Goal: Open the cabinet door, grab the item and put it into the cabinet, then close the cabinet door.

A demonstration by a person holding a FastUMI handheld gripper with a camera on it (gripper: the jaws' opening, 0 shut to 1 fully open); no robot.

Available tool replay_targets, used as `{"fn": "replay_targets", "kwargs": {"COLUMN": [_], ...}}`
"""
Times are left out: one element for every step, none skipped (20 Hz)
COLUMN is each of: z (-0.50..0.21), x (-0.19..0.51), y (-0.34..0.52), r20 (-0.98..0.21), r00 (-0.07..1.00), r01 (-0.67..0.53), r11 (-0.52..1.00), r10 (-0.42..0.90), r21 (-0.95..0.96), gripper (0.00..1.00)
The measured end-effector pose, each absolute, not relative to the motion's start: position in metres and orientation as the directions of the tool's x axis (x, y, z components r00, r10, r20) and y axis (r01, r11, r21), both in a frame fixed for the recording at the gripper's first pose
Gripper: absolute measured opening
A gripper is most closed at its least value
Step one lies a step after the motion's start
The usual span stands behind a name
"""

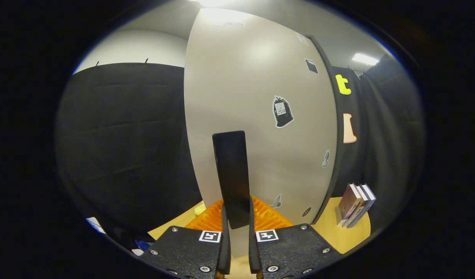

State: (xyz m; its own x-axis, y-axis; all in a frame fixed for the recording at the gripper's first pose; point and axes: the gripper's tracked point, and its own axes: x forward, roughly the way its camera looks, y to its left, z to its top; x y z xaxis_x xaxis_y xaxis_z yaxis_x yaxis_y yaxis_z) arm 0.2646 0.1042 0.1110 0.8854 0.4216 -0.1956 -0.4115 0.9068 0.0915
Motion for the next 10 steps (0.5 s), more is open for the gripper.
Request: {"fn": "replay_targets", "kwargs": {"z": [0.111, 0.112, 0.112, 0.112, 0.113, 0.112, 0.112, 0.112, 0.113, 0.113], "x": [0.263, 0.262, 0.262, 0.261, 0.262, 0.262, 0.262, 0.261, 0.261, 0.261], "y": [0.101, 0.098, 0.094, 0.091, 0.088, 0.085, 0.081, 0.078, 0.074, 0.069], "r20": [-0.197, -0.196, -0.195, -0.193, -0.19, -0.188, -0.187, -0.186, -0.184, -0.183], "r00": [0.891, 0.897, 0.903, 0.911, 0.917, 0.923, 0.929, 0.935, 0.941, 0.946], "r01": [-0.4, -0.387, -0.373, -0.357, -0.343, -0.329, -0.311, -0.294, -0.276, -0.258], "r11": [0.912, 0.918, 0.924, 0.931, 0.936, 0.942, 0.948, 0.953, 0.959, 0.963], "r10": [0.41, 0.396, 0.382, 0.366, 0.351, 0.336, 0.319, 0.302, 0.284, 0.267], "r21": [0.088, 0.084, 0.079, 0.077, 0.074, 0.07, 0.069, 0.068, 0.07, 0.071], "gripper": [0.19, 0.19, 0.19, 0.19, 0.18, 0.18, 0.18, 0.18, 0.18, 0.17]}}
